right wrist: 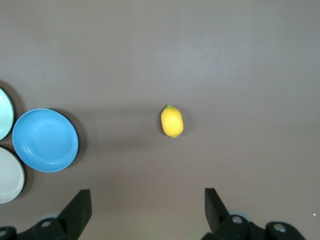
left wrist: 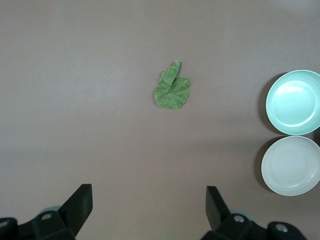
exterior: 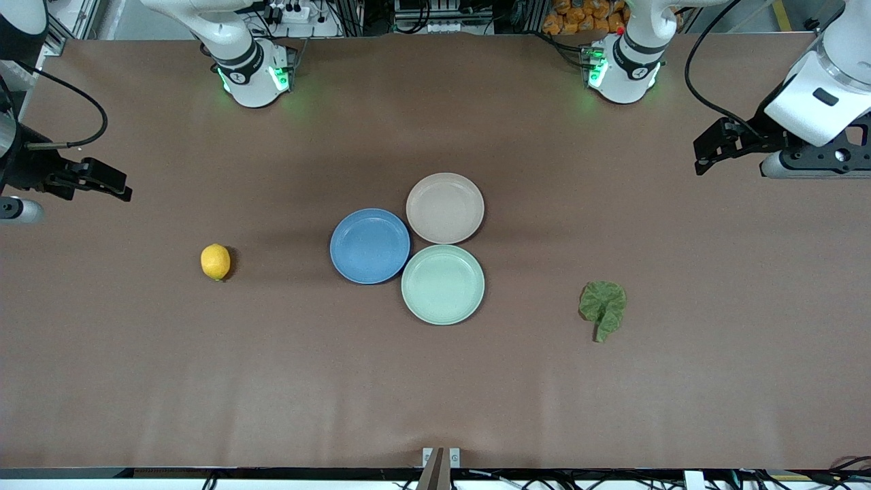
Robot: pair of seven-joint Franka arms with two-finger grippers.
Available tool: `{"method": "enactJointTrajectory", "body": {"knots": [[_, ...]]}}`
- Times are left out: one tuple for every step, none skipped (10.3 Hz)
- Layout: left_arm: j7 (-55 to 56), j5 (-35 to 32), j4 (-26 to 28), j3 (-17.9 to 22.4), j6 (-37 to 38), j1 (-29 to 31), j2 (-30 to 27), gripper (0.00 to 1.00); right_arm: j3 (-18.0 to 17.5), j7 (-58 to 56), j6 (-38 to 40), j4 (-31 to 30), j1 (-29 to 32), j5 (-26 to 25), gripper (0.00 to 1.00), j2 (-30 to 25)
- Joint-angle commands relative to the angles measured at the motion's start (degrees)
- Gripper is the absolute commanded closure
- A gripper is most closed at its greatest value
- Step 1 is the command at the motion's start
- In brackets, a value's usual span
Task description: Place lemon and lettuce in plates
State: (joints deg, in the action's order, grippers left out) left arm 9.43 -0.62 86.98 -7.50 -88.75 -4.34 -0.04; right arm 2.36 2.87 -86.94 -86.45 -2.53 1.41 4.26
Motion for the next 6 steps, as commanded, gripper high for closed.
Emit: {"method": "enactJointTrajectory", "body": {"knots": [[0.59,1.06,-0.94,-0.5,1.21,0.3,-0.14,0.0,0.19,-0.59,0.02,0.41,-0.2,0.87,0.0,-0.05],[0.59,1.15,-0.94,-0.41,1.21,0.3,-0.14,0.0,0.19,-0.59,0.02,0.41,-0.2,0.87,0.0,0.04],[0.59,1.23,-0.94,-0.32,1.21,0.21,0.21,0.0,0.19,-0.59,0.11,0.41,-0.2,0.87,0.0,0.04],[0.59,1.15,-0.94,-0.24,1.21,-0.05,0.56,0.0,0.19,-0.59,0.02,0.41,-0.2,0.87,0.0,0.04],[0.59,1.15,-0.94,-0.32,1.12,-0.23,2.13,0.0,0.19,-0.59,0.02,0.32,-0.2,0.87,0.0,0.04],[0.59,1.15,-0.94,-0.32,0.94,-0.4,3.54,0.0,0.19,-0.59,-0.07,0.23,-0.2,0.87,0.0,0.13]]}}
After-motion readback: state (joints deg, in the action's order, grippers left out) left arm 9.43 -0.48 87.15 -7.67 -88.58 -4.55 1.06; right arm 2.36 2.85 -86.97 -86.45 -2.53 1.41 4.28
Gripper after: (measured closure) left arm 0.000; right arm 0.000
